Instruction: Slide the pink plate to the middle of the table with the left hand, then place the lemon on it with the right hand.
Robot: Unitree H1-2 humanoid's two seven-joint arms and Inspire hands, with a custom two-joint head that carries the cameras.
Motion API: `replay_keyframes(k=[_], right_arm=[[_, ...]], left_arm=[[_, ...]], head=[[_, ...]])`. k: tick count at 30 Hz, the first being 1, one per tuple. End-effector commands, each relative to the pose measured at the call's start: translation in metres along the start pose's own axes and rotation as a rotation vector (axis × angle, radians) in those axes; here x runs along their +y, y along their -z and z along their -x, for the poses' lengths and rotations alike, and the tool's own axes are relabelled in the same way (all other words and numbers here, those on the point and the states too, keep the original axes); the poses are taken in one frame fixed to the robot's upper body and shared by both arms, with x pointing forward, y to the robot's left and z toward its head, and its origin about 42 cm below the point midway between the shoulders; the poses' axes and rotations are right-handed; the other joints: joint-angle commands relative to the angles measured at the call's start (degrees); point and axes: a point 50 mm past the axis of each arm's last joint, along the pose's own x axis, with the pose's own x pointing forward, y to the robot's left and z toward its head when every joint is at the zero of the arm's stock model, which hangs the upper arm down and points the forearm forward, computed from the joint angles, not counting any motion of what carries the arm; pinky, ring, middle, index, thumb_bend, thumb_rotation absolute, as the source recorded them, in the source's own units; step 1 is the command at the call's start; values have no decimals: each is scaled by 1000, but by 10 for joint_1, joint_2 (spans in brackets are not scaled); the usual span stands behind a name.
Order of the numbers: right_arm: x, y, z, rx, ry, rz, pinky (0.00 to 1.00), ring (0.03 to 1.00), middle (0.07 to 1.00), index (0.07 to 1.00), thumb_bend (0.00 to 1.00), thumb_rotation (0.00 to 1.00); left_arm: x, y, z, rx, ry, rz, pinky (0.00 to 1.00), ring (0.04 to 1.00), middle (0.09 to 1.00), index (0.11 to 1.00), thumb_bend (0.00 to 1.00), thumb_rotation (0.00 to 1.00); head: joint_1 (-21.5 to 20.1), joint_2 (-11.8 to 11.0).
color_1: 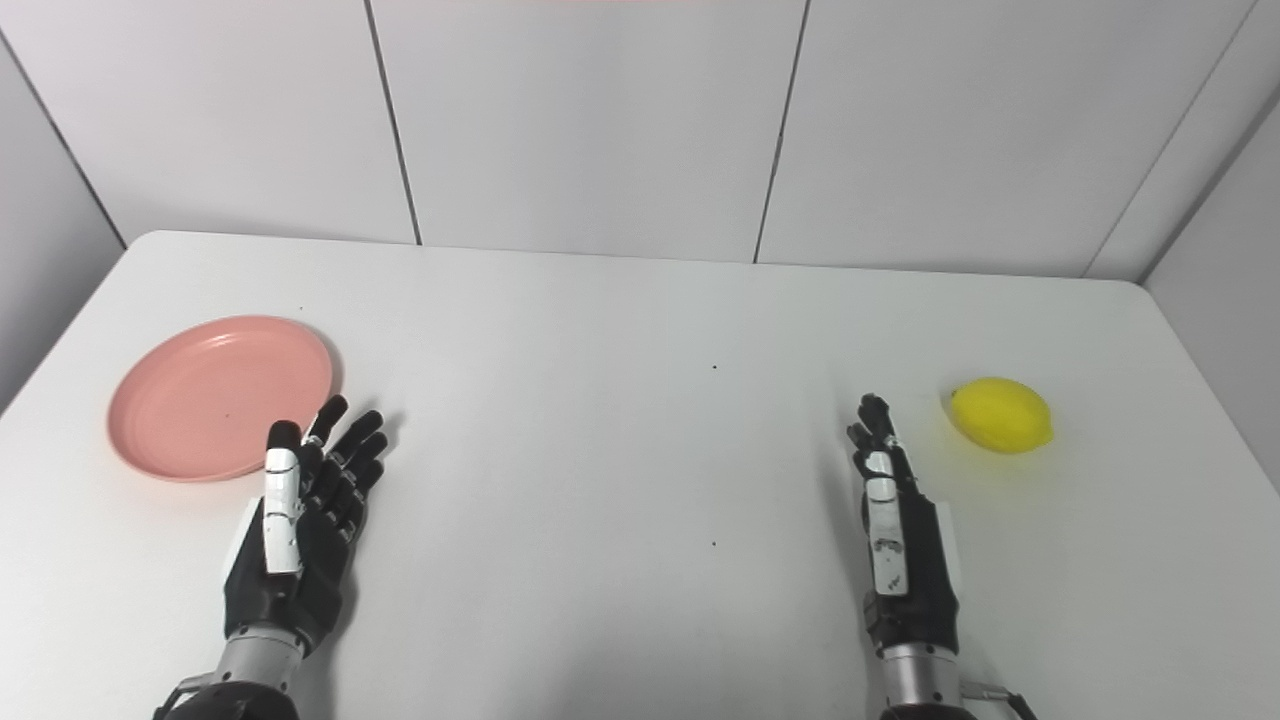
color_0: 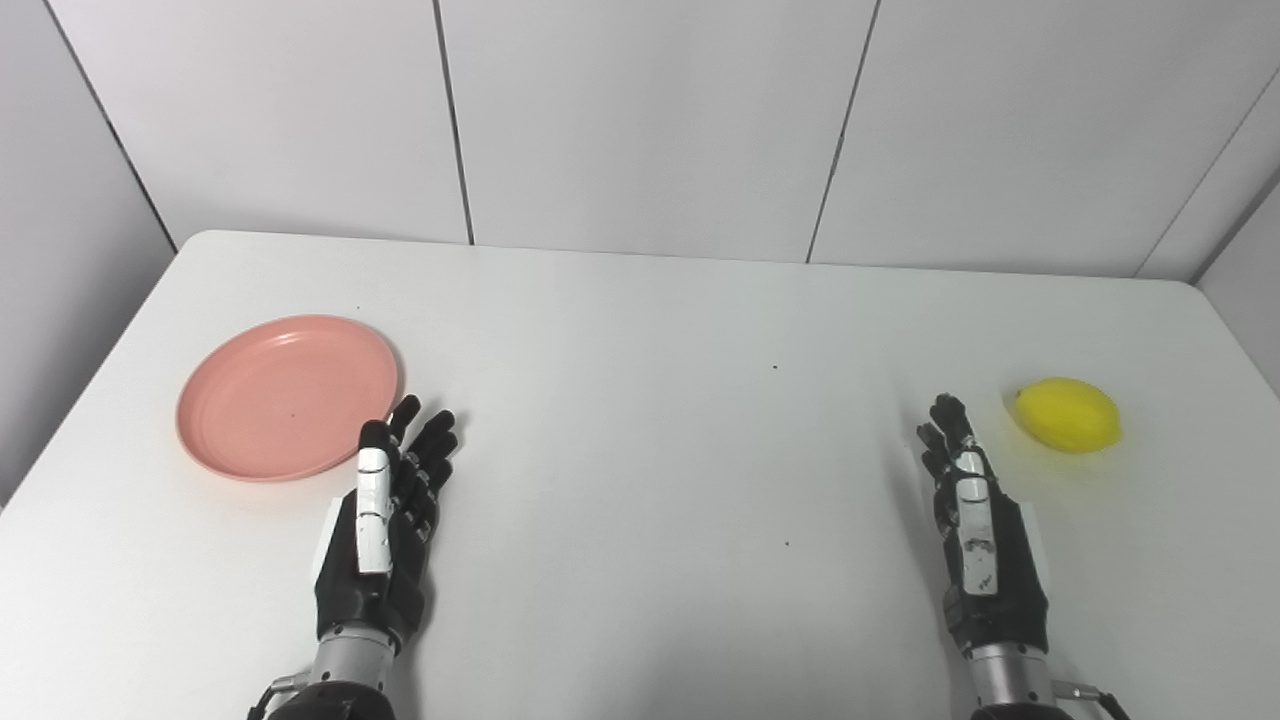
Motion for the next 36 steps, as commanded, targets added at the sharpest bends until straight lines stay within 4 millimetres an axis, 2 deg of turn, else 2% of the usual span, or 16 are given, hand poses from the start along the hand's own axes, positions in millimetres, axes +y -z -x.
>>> replay_keyframes(k=[1,28,36], right_arm=[[2,1,-2,6,-5,-19,1000,962,972,940,748,1000],[2,-2,0,42,-23,-40,1000,971,980,946,748,1000],[-1,0,-1,50,-25,-49,1000,967,979,947,748,1000]], left_arm=[[4,4,12,-16,-19,-9,988,924,889,923,628,975],[5,3,14,-61,-34,-25,975,924,895,917,620,943],[2,6,13,-59,-32,-25,975,920,891,914,617,952]], head=[[0,0],[2,5],[13,-5]])
